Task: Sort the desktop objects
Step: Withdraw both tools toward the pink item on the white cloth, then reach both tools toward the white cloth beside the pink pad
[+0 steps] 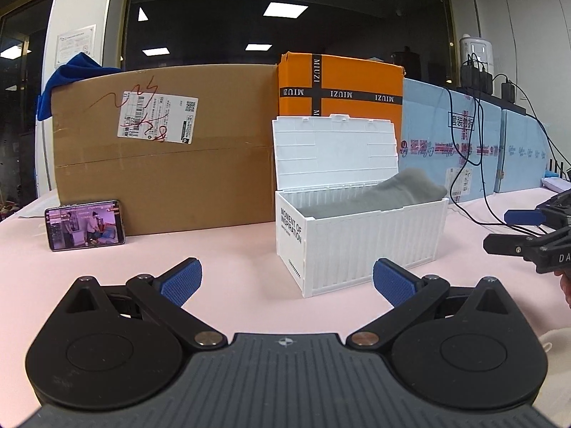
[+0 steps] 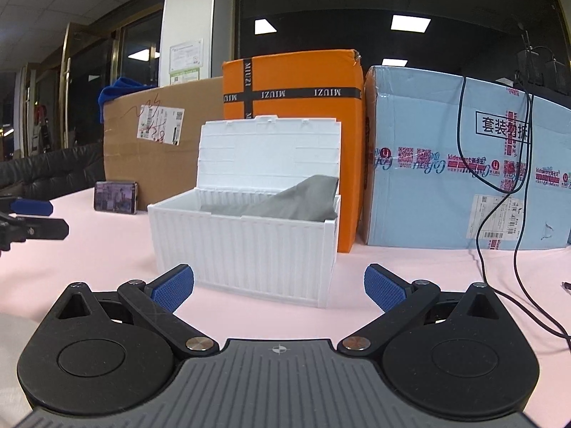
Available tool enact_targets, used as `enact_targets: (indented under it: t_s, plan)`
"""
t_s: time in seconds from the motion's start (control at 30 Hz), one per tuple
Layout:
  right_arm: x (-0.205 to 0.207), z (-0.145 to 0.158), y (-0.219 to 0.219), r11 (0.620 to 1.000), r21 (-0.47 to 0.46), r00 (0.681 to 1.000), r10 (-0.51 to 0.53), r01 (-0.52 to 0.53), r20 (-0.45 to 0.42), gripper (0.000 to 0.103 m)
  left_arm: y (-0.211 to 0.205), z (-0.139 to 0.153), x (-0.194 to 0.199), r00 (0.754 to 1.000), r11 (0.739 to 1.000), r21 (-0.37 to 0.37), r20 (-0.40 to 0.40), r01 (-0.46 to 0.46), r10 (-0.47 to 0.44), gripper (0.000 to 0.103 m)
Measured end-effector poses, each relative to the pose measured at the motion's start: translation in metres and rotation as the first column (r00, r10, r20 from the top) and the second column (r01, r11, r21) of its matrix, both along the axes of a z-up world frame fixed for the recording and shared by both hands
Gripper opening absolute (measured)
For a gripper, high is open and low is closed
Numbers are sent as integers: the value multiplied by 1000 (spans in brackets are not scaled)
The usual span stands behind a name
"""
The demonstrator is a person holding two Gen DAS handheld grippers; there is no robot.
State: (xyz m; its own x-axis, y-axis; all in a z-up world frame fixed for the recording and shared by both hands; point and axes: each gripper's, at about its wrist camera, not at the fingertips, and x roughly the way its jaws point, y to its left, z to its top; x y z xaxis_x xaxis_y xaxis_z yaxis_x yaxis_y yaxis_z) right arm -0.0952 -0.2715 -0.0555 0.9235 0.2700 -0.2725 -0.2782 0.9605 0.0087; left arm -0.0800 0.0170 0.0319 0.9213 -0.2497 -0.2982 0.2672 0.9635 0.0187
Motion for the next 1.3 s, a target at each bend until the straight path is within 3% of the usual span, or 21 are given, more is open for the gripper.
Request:
enact_targets:
  t_s: [0.4,0.73,1.3]
  plan:
    - [-29,-14,-4,999,-41,998,-29,27,-59,103,15,-15,-20,996,996,63,-51,-65,68,103]
    - [-50,-16,-8,994,-104,995,-40,31,-88,103,21,-31,-42,995,982,190,-99,-4,23,103]
    - [-80,-23,-10,987,-150,989,-74,55,-126,103,41,-50,-82,989,964,252,-143,79,-44,103]
